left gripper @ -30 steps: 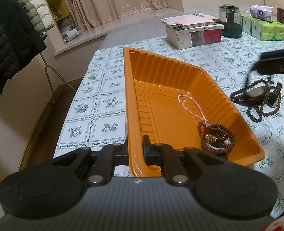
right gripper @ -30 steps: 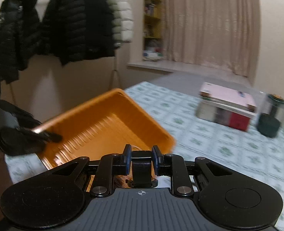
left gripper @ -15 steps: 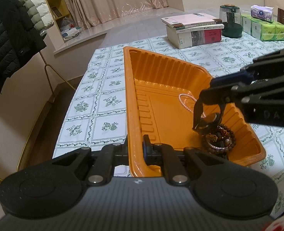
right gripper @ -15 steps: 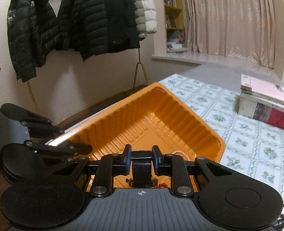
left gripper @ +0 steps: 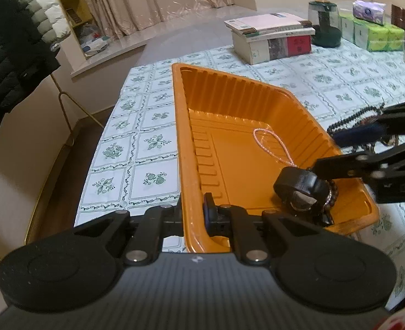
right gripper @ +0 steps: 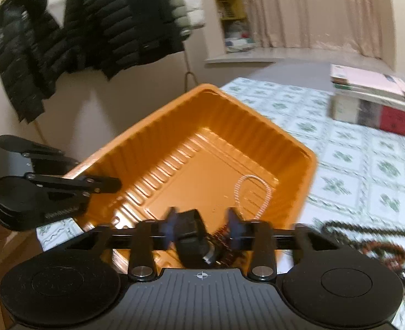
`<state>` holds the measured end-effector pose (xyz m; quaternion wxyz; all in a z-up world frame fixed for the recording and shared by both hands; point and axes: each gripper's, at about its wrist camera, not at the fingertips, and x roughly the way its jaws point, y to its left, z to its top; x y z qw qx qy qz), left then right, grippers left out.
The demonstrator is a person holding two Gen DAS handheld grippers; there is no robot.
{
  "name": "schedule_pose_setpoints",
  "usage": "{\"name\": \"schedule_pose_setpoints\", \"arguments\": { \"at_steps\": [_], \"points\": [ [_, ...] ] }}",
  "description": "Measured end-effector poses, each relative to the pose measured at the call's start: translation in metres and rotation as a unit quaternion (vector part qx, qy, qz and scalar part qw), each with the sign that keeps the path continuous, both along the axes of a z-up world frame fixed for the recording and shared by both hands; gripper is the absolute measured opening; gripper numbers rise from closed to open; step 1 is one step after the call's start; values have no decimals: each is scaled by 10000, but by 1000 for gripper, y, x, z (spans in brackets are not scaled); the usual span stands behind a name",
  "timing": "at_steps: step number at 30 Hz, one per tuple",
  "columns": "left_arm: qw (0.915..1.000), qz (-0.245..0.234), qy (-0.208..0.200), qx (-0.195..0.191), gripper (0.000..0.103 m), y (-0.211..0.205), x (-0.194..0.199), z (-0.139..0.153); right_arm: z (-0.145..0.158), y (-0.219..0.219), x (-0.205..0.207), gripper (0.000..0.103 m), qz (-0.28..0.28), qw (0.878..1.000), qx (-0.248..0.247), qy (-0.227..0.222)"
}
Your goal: Organize jewelry
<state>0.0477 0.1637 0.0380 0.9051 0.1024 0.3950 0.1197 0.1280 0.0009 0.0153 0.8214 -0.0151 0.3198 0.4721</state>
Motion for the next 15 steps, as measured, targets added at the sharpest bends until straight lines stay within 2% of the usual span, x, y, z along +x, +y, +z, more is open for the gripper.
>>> {"name": "schedule_pose_setpoints", "arguments": {
  "at_steps": [7, 15],
  "points": [
    [9995, -251, 125, 112, 10, 0, 3, 0, -10, -58, 1, 57, -730, 9972, -16, 178],
    [9987, -432, 182, 223, 10, 1, 7, 2, -18, -125, -1, 57, -1552, 9875, -46, 259]
  ]
}}
